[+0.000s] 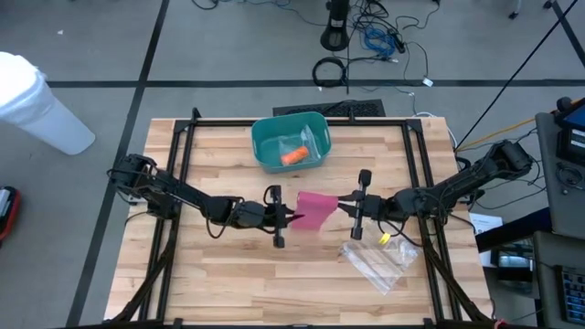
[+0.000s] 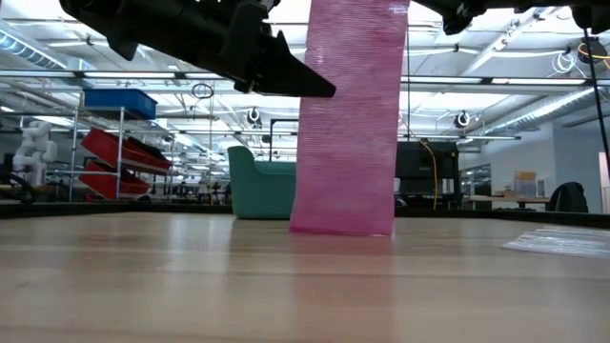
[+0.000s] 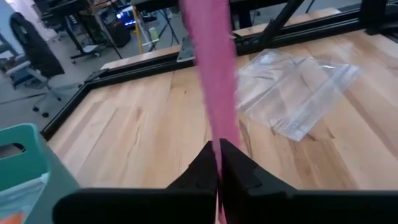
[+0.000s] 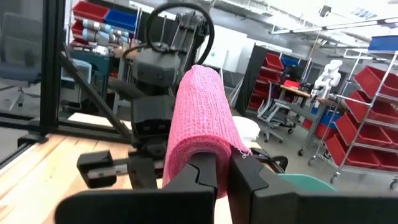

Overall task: Roll bandage
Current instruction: Roll the pink bandage

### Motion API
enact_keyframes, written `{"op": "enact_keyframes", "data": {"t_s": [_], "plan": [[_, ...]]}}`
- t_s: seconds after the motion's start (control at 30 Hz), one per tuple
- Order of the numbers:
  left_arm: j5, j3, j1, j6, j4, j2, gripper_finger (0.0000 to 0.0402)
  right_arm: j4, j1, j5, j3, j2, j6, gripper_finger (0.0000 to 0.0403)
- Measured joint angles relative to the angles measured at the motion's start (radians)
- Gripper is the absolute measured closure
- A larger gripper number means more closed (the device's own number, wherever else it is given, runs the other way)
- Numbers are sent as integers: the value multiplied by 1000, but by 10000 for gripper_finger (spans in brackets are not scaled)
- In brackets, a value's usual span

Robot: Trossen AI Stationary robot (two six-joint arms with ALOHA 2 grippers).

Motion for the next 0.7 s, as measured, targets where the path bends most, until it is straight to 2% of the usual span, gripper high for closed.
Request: {"op": "enact_keyframes", "data": {"t_s": [0.17,0.5,0.7], "plan": [[-91,0,0,33,4,0,399,17,17,-37,0,0,18,401],[-219,3,2,211,64,0,400,-120,18,-180,0,3,190,401],[-295,42,2,299,90,0,401,-127,18,-186,0,78,304,401]]}}
